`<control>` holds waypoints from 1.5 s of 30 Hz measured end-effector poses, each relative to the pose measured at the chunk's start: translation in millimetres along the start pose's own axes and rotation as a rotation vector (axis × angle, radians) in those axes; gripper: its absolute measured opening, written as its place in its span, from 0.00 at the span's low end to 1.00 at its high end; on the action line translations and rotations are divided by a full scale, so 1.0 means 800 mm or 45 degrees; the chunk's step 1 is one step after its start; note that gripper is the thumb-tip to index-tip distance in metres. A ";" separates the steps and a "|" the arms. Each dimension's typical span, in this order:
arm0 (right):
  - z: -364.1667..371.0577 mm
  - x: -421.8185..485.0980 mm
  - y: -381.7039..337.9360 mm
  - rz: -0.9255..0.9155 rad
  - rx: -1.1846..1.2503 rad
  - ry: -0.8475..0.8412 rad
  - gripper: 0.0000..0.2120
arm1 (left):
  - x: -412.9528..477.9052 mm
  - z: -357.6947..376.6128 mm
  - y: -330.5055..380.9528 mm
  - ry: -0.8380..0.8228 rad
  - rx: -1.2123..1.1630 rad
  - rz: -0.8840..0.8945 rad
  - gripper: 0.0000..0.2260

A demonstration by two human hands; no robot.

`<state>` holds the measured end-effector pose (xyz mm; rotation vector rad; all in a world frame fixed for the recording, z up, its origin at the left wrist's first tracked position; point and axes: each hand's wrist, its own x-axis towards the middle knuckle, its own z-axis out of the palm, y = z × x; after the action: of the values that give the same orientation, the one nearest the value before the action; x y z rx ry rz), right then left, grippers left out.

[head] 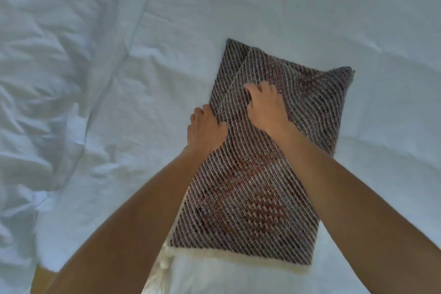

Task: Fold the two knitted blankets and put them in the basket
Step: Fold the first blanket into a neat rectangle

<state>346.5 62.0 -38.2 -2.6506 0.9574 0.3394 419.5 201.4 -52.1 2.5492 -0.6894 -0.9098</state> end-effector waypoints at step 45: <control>0.031 -0.054 0.153 0.348 0.033 0.393 0.28 | 0.096 0.044 0.099 0.374 0.555 0.707 0.23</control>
<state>231.6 6.3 -71.8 -2.5962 1.4144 -0.0283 422.6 88.6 -78.6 2.5278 -1.5225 -0.2086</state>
